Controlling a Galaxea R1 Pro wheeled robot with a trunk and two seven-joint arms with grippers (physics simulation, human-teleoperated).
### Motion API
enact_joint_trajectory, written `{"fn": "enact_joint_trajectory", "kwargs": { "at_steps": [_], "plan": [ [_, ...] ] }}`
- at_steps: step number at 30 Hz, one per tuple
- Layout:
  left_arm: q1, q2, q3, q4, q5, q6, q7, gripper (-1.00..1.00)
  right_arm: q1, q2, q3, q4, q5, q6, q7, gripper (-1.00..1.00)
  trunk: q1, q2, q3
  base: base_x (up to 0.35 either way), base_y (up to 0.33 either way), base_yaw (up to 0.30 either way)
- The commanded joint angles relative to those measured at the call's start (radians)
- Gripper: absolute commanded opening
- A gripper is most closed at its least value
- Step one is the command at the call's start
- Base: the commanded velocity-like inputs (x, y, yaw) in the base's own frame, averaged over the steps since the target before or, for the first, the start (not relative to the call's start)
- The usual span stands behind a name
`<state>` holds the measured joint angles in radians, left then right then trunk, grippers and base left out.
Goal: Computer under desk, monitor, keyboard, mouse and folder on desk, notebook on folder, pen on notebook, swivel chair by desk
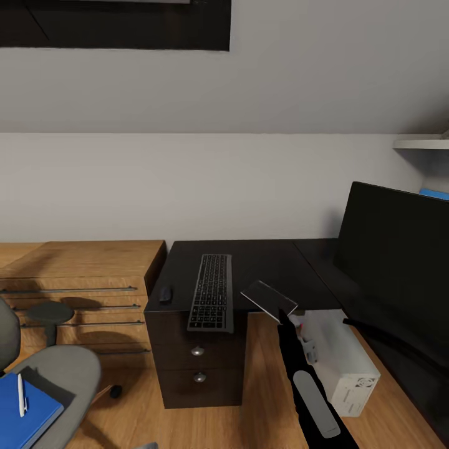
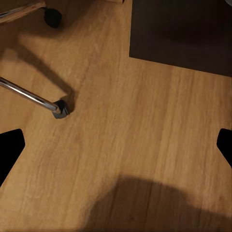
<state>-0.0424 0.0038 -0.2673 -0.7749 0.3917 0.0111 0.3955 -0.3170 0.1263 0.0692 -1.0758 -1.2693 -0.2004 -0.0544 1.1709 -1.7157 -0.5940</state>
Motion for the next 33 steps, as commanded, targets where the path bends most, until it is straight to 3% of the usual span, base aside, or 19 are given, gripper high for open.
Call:
{"fn": "enact_joint_trajectory", "kwargs": {
  "at_steps": [1, 16, 21, 23, 24, 26, 29, 33],
  "plan": [
    [-0.001, 0.001, -0.004, -0.001, 0.006, 0.001, 0.008, 1.00, -0.001, -0.001, 0.003, -0.001, -0.008, -0.007, -0.004, 1.00, 0.000, -0.001, -0.001, -0.005, -0.002, 0.000],
    [-0.001, 0.001, -0.004, -0.001, 0.007, 0.001, 0.008, 1.00, -0.001, -0.001, 0.003, 0.000, -0.007, -0.007, -0.005, 1.00, 0.000, -0.001, -0.001, -0.231, 0.000, 0.000],
    [-0.001, 0.001, -0.003, -0.001, 0.006, 0.001, 0.007, 1.00, -0.001, -0.026, 0.006, 0.002, -0.006, -0.001, -0.032, 1.00, 0.000, -0.001, -0.001, -0.102, 0.000, 0.000],
    [-0.001, 0.001, -0.003, -0.001, 0.005, 0.001, 0.007, 1.00, -0.001, -0.040, 0.008, 0.001, -0.005, 0.006, -0.081, 1.00, -0.008, 0.013, 0.005, -0.024, 0.000, 0.000],
    [-0.001, 0.001, -0.003, -0.001, 0.005, 0.001, 0.007, 1.00, -0.002, -0.049, 0.009, 0.000, -0.003, 0.016, -0.163, 1.00, -0.012, 0.020, 0.008, -0.011, 0.000, 0.000],
    [-0.001, 0.001, -0.003, -0.001, 0.006, 0.001, 0.008, 1.00, -0.002, -0.054, 0.010, -0.004, 0.004, 0.029, -0.252, 1.00, -0.019, 0.034, 0.015, -0.007, 0.000, 0.000],
    [-0.001, 0.001, -0.003, -0.001, 0.006, 0.001, 0.010, 1.00, -0.002, -0.057, 0.010, -0.017, 0.021, 0.053, -0.338, 1.00, -0.031, 0.055, 0.024, -0.004, 0.000, 0.000],
    [-0.001, 0.002, -0.002, -0.001, 0.008, 0.002, 0.010, 1.00, -0.002, -0.058, 0.010, -0.035, 0.041, 0.071, -0.383, 1.00, -0.046, 0.083, 0.037, -0.001, 0.000, 0.000]
  ]
}}
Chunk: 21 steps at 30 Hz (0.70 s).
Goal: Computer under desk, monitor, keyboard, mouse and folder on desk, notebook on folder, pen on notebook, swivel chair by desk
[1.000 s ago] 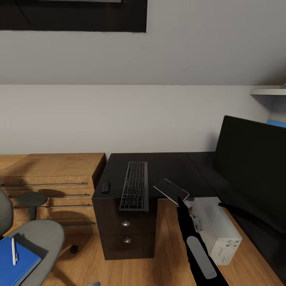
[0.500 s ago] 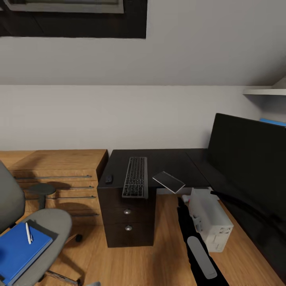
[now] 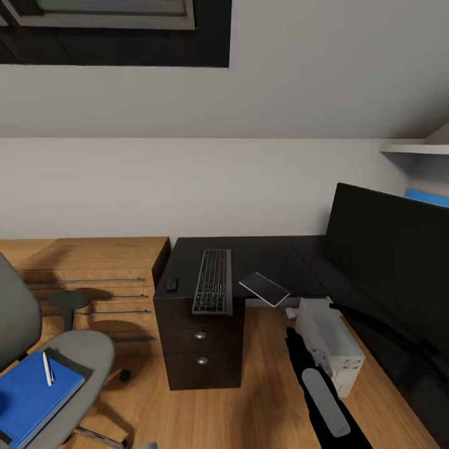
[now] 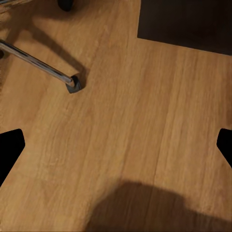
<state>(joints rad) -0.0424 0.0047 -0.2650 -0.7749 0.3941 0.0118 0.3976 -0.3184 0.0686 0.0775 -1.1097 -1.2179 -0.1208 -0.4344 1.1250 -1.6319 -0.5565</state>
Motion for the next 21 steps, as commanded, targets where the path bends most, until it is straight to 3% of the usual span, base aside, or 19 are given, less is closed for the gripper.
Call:
{"fn": "enact_joint_trajectory", "kwargs": {
  "at_steps": [1, 12, 17, 19, 21],
  "plan": [
    [-0.001, 0.001, -0.004, -0.001, 0.006, 0.002, 0.008, 1.00, -0.001, -0.001, 0.002, -0.007, -0.005, -0.006, -0.011, 1.00, -0.004, 0.007, 0.002, 0.000, 0.000, 0.000],
    [-0.001, 0.001, 0.000, -0.001, 0.007, 0.002, 0.012, 1.00, -0.001, -0.008, -0.001, -0.042, 0.005, 0.000, -0.010, 1.00, -0.046, 0.084, 0.037, -0.007, 0.000, 0.000],
    [-0.001, 0.001, -0.001, -0.001, 0.007, 0.003, 0.012, 1.00, -0.001, -0.039, 0.006, -0.072, 0.028, 0.030, -0.010, 1.00, -0.065, 0.119, 0.052, -0.163, -0.059, 0.000],
    [-0.001, 0.000, -0.003, -0.001, 0.006, 0.003, 0.013, 1.00, -0.001, -0.066, 0.013, -0.098, 0.059, 0.094, -0.013, 1.00, -0.073, 0.133, 0.059, -0.232, -0.144, 0.000],
    [-0.001, 0.000, -0.003, -0.001, 0.006, 0.003, 0.013, 1.00, -0.001, -0.066, 0.013, -0.098, 0.059, 0.094, -0.013, 1.00, -0.081, 0.147, 0.065, -0.240, -0.158, 0.000]
  ]
}}
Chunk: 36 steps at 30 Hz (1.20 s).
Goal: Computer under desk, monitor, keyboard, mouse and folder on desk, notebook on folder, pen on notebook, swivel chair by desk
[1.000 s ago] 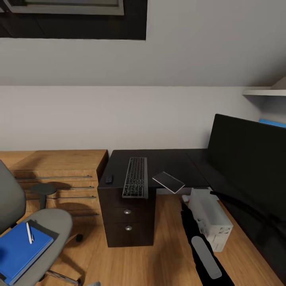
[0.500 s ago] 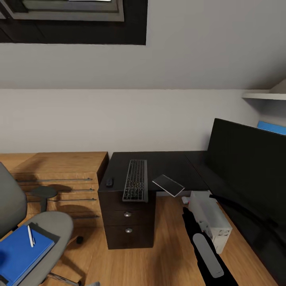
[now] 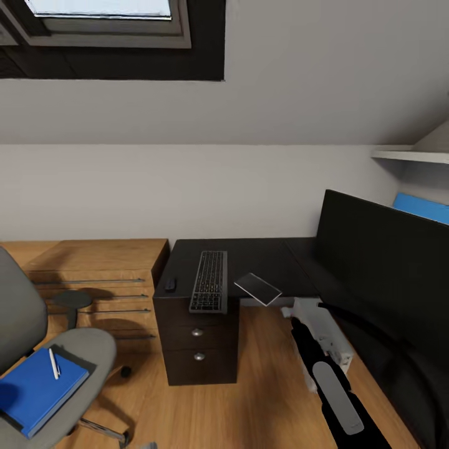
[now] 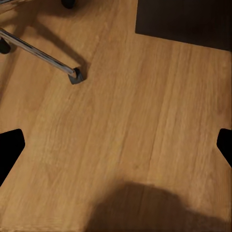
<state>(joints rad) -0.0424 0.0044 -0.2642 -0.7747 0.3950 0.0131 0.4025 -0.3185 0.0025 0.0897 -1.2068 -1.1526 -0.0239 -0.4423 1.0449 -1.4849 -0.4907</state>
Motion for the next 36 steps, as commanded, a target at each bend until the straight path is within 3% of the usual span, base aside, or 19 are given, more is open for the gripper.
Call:
{"fn": "enact_joint_trajectory", "kwargs": {
  "at_steps": [1, 2, 4, 5, 7, 11, 17, 18, 22, 26, 29, 31, 36],
  "plan": [
    [-0.001, 0.001, -0.004, -0.001, 0.005, 0.001, 0.008, 1.00, -0.001, -0.013, 0.003, -0.011, 0.006, 0.033, -0.005, 1.00, -0.004, 0.007, 0.002, -0.246, -0.168, 0.000],
    [-0.001, 0.001, -0.004, -0.001, 0.005, 0.001, 0.008, 1.00, -0.001, -0.013, 0.003, -0.011, 0.006, 0.033, -0.005, 1.00, -0.008, 0.014, 0.005, -0.246, -0.168, 0.000],
    [-0.001, 0.000, -0.005, -0.001, 0.005, 0.001, 0.007, 1.00, -0.001, -0.052, 0.006, -0.035, 0.038, 0.175, -0.006, 1.00, -0.016, 0.028, 0.012, -0.233, -0.164, 0.000],
    [-0.001, 0.001, -0.005, -0.001, 0.007, 0.002, 0.004, 1.00, -0.001, -0.099, 0.012, -0.068, 0.060, 0.291, -0.007, 1.00, -0.020, 0.035, 0.015, -0.077, -0.055, 0.000],
    [-0.001, 0.001, -0.004, -0.001, 0.007, 0.002, 0.003, 1.00, -0.001, -0.109, 0.015, -0.075, 0.065, 0.331, -0.011, 1.00, -0.027, 0.049, 0.021, -0.044, -0.032, 0.000],
    [-0.001, 0.001, -0.003, -0.001, 0.007, 0.002, 0.003, 1.00, -0.011, -0.097, 0.032, -0.084, 0.071, 0.464, -0.114, 1.00, -0.043, 0.077, 0.033, -0.017, -0.012, 0.000],
    [-0.001, 0.001, -0.003, -0.001, 0.008, 0.002, 0.003, 1.00, -0.067, -0.049, 0.071, -0.086, 0.074, 0.615, -0.340, 1.00, -0.066, 0.119, 0.052, -0.004, -0.003, 0.000],
    [-0.001, 0.001, -0.003, -0.001, 0.008, 0.002, 0.002, 1.00, -0.081, -0.033, 0.092, -0.086, 0.074, 0.646, -0.401, 1.00, -0.070, 0.126, 0.055, -0.001, -0.001, 0.000],
    [-0.001, 0.000, -0.003, -0.001, 0.008, 0.002, 0.002, 1.00, -0.099, -0.009, 0.156, -0.090, 0.079, 0.685, -0.493, 1.00, -0.085, 0.154, 0.068, 0.000, 0.000, 0.000],
    [-0.001, 0.000, -0.004, -0.001, 0.007, 0.001, 0.003, 1.00, -0.105, -0.001, 0.213, -0.111, 0.102, 0.675, -0.518, 1.00, -0.100, 0.182, 0.080, 0.000, 0.000, 0.000],
    [-0.001, 0.000, -0.004, -0.001, 0.007, 0.001, 0.004, 1.00, -0.106, -0.001, 0.229, -0.122, 0.116, 0.623, -0.521, 1.00, -0.112, 0.203, 0.090, 0.000, 0.000, 0.000],
    [-0.001, 0.000, -0.004, -0.001, 0.007, 0.001, 0.005, 1.00, -0.107, -0.001, 0.237, -0.129, 0.122, 0.548, -0.517, 1.00, -0.119, 0.217, 0.096, 0.000, 0.000, 0.000],
    [-0.001, 0.000, -0.004, -0.001, 0.006, 0.001, 0.007, 1.00, -0.108, 0.001, 0.241, -0.115, 0.116, 0.500, -0.494, 1.00, -0.139, 0.252, 0.112, 0.000, 0.000, 0.000]
  ]
}}
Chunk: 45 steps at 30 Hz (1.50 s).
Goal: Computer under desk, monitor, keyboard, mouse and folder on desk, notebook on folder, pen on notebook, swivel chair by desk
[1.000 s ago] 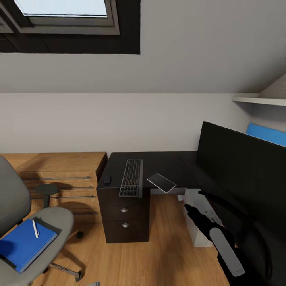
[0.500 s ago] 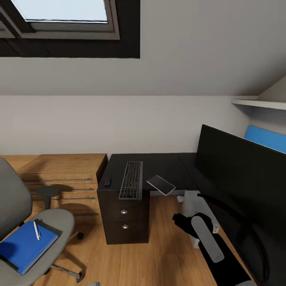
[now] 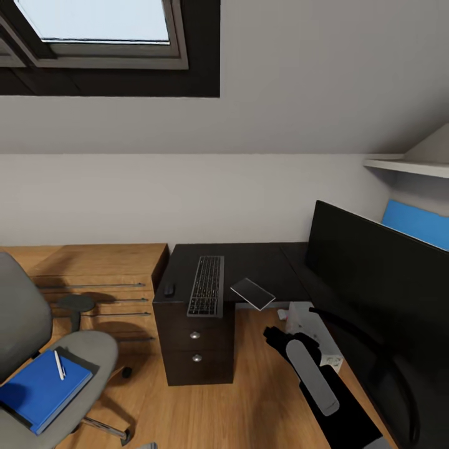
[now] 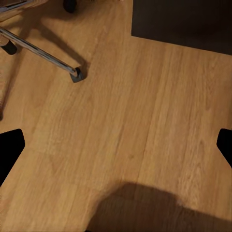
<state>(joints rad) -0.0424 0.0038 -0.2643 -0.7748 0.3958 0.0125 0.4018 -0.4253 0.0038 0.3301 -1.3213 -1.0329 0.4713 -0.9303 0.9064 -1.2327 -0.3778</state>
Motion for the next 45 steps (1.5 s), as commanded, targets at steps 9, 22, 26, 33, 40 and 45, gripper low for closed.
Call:
{"fn": "enact_joint_trajectory", "kwargs": {
  "at_steps": [9, 22, 26, 33, 40, 45],
  "plan": [
    [-0.001, 0.001, -0.004, -0.001, 0.005, 0.001, 0.009, 1.00, -0.001, -0.009, 0.040, 0.012, 0.125, -0.011, 0.050, 1.00, -0.035, 0.062, 0.027, 0.000, 0.000, 0.000],
    [-0.001, 0.002, -0.003, -0.001, 0.006, 0.001, 0.002, 1.00, 0.000, -0.001, 0.086, 0.010, 0.255, -0.016, 0.210, 1.00, -0.046, 0.083, 0.037, 0.000, 0.000, 0.000],
    [-0.001, 0.002, -0.001, -0.001, 0.006, 0.001, 0.002, 1.00, 0.000, -0.002, 0.084, 0.008, 0.256, -0.016, 0.213, 1.00, -0.046, 0.083, 0.037, -0.077, 0.000, 0.000],
    [-0.001, 0.002, 0.000, 0.000, 0.008, 0.001, 0.003, 1.00, 0.000, -0.001, 0.082, 0.015, 0.260, -0.017, 0.216, 1.00, -0.046, 0.083, 0.037, -0.275, 0.000, 0.000],
    [-0.001, 0.002, 0.000, 0.000, 0.008, 0.001, 0.003, 1.00, 0.000, -0.001, 0.083, 0.017, 0.264, -0.017, 0.217, 1.00, -0.046, 0.083, 0.037, -0.335, 0.000, 0.000],
    [-0.001, 0.001, -0.001, 0.000, 0.008, 0.001, 0.003, 1.00, 0.000, -0.001, 0.082, 0.017, 0.264, -0.017, 0.217, 1.00, -0.046, 0.083, 0.037, -0.335, 0.000, 0.000]
  ]
}}
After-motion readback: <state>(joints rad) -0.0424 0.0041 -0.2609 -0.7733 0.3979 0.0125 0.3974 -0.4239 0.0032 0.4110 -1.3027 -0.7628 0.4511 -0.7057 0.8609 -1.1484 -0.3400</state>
